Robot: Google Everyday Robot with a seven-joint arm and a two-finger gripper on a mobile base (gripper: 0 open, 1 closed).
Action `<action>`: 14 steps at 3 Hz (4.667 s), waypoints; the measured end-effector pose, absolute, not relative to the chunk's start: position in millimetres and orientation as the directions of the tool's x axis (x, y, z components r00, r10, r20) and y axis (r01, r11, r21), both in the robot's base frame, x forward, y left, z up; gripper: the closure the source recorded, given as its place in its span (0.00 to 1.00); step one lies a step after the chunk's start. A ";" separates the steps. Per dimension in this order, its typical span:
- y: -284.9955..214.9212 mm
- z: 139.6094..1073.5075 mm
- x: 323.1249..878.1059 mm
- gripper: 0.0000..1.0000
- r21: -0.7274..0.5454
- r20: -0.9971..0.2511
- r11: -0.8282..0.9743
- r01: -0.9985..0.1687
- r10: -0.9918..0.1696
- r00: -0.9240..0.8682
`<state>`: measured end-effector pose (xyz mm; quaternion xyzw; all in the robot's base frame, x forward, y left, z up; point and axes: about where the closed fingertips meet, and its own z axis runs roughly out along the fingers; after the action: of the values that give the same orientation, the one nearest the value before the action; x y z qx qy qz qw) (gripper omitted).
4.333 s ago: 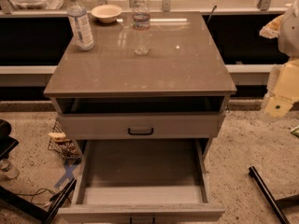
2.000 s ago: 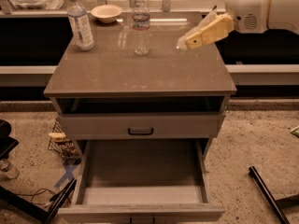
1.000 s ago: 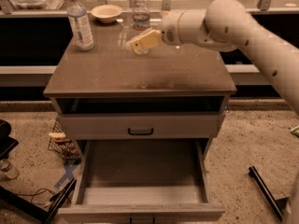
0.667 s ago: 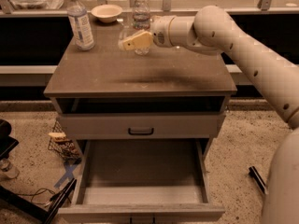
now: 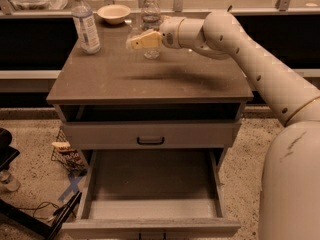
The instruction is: Place water bottle into middle drawer
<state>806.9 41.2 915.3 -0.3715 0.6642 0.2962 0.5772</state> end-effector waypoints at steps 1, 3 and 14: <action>44.5 914.7 807.0 0.15 -0.035 -0.988 0.544 -0.838 -0.147 -0.054; 55.6 916.2 810.7 0.64 -0.042 -0.990 0.520 -0.853 -0.140 -0.037; -126.9 798.2 473.9 1.00 0.056 -0.991 0.591 -0.805 -0.067 -0.118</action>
Offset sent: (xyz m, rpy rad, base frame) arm 0.0109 0.0149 0.0060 0.0239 -0.0405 0.0561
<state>473.9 -126.9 798.2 -0.3220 0.6767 0.3176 0.5810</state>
